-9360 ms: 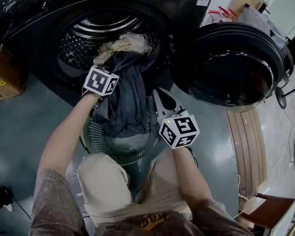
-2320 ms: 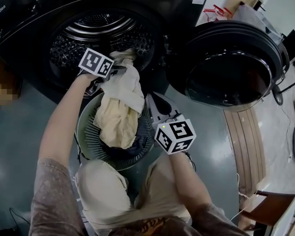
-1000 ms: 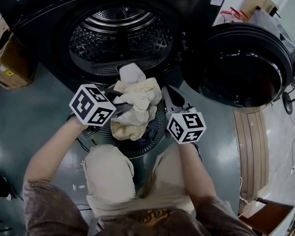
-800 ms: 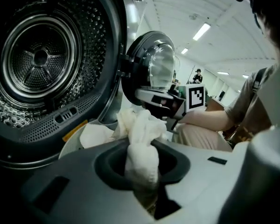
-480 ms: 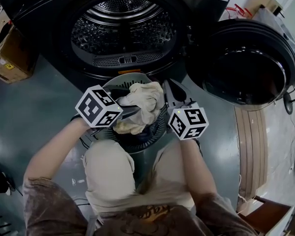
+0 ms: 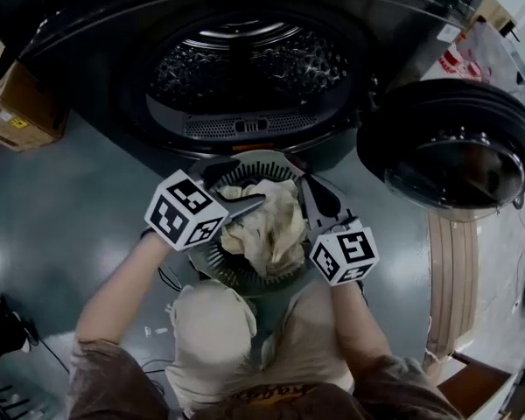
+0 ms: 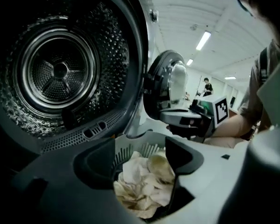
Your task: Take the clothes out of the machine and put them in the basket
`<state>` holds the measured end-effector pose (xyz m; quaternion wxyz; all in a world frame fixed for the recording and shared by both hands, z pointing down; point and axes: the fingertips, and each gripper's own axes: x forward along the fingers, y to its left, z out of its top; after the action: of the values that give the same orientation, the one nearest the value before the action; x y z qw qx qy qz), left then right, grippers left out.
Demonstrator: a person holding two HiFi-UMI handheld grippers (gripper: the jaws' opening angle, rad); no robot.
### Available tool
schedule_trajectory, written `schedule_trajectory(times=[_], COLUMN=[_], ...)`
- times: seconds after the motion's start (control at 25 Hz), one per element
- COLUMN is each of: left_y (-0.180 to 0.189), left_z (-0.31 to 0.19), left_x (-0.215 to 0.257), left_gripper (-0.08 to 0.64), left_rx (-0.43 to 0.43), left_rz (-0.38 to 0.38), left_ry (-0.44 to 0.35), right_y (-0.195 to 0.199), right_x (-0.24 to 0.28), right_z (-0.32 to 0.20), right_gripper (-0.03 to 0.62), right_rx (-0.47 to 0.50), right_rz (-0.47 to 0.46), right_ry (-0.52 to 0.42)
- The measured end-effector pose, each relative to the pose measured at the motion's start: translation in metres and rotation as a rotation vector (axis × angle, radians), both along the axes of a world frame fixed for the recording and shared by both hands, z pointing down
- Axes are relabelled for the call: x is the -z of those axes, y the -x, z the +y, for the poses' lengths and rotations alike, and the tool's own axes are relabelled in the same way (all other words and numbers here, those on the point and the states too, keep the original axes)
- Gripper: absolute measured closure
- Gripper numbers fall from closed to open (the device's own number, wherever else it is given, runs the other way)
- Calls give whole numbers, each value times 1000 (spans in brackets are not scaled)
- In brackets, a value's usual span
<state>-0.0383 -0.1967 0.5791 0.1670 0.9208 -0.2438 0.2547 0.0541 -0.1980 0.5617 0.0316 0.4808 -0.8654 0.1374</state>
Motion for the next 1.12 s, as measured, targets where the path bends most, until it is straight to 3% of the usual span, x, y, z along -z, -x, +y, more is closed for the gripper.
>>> schedule_trajectory(times=[0.08, 0.16, 0.36, 0.72, 0.96, 1.12], left_y=[4, 9, 16, 30, 40, 39], left_z=[-9, -5, 24, 40, 41, 40], left_x=[13, 28, 88, 297, 440, 515], left_gripper=[221, 221, 220, 232, 230, 219], left_rx=[73, 122, 102, 155, 164, 140], left_rz=[89, 143, 78, 144, 220, 261], left_ry=[-3, 26, 62, 116, 92, 34], right_y=[5, 16, 37, 37, 50, 58], right_x=[8, 18, 88, 297, 429, 495], right_z=[0, 6, 28, 43, 54, 60], right_gripper=[597, 597, 597, 597, 597, 597], right_rx=[-36, -36, 30, -14, 2, 19], right_rz=[-68, -77, 8, 52, 18, 23], right_ry=[36, 72, 169, 236, 228, 182])
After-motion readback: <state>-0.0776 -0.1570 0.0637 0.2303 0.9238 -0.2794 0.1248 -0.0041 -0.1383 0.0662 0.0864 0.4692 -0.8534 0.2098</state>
